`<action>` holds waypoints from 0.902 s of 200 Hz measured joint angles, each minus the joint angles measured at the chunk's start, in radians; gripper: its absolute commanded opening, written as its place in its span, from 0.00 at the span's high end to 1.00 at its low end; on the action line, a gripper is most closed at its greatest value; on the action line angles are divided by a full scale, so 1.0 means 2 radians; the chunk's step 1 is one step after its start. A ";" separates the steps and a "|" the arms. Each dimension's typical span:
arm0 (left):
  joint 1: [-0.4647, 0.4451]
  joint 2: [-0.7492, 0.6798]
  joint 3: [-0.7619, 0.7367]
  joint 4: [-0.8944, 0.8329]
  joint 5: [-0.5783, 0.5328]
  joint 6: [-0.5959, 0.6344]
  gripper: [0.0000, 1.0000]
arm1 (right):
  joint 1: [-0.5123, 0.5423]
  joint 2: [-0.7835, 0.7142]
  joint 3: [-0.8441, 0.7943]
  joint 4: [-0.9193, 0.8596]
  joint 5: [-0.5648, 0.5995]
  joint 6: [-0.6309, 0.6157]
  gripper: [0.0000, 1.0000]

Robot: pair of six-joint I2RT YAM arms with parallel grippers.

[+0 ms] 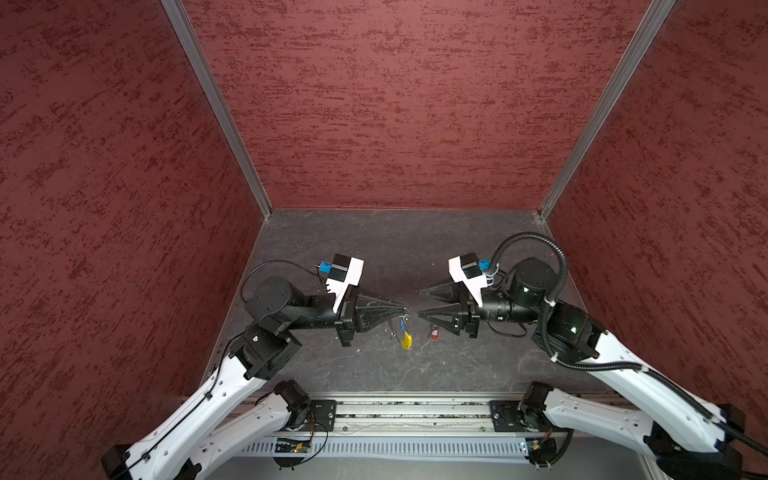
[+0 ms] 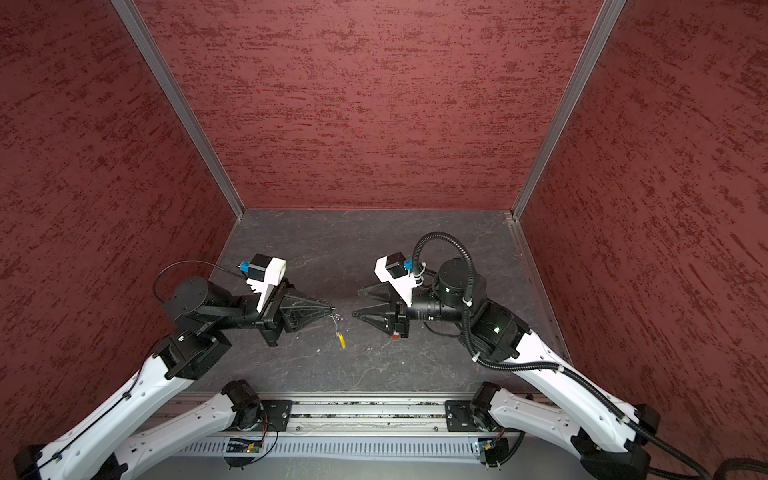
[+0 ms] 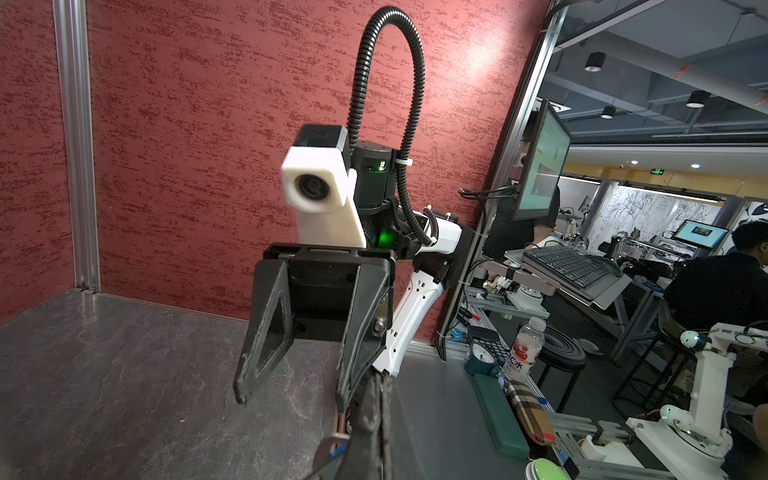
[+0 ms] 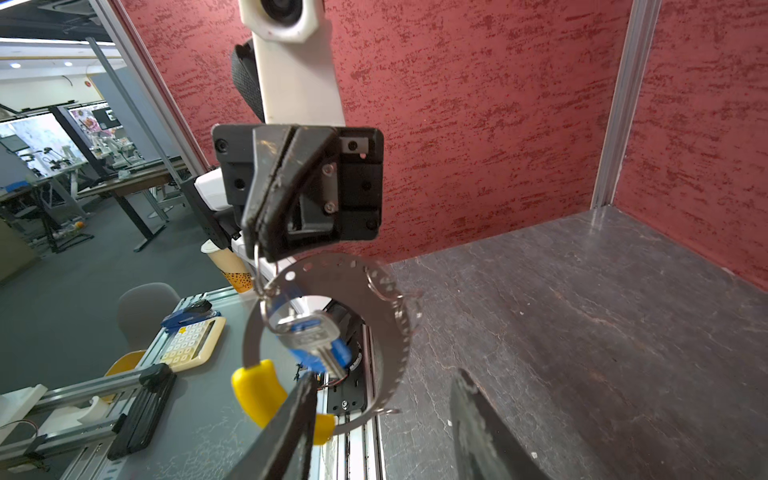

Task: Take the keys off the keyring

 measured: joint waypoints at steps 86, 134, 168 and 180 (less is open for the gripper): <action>0.000 0.000 0.000 0.001 -0.011 0.000 1.00 | 0.013 0.025 0.006 0.125 -0.063 0.062 0.49; 0.000 -0.005 0.000 0.009 -0.027 0.000 1.00 | 0.035 0.041 0.003 0.139 -0.064 0.068 0.63; 0.000 -0.006 0.000 0.019 -0.030 -0.001 1.00 | 0.038 0.045 -0.011 0.152 -0.062 0.072 0.72; 0.000 -0.006 -0.001 0.021 -0.030 -0.002 1.00 | 0.038 0.046 -0.017 0.160 -0.062 0.075 0.74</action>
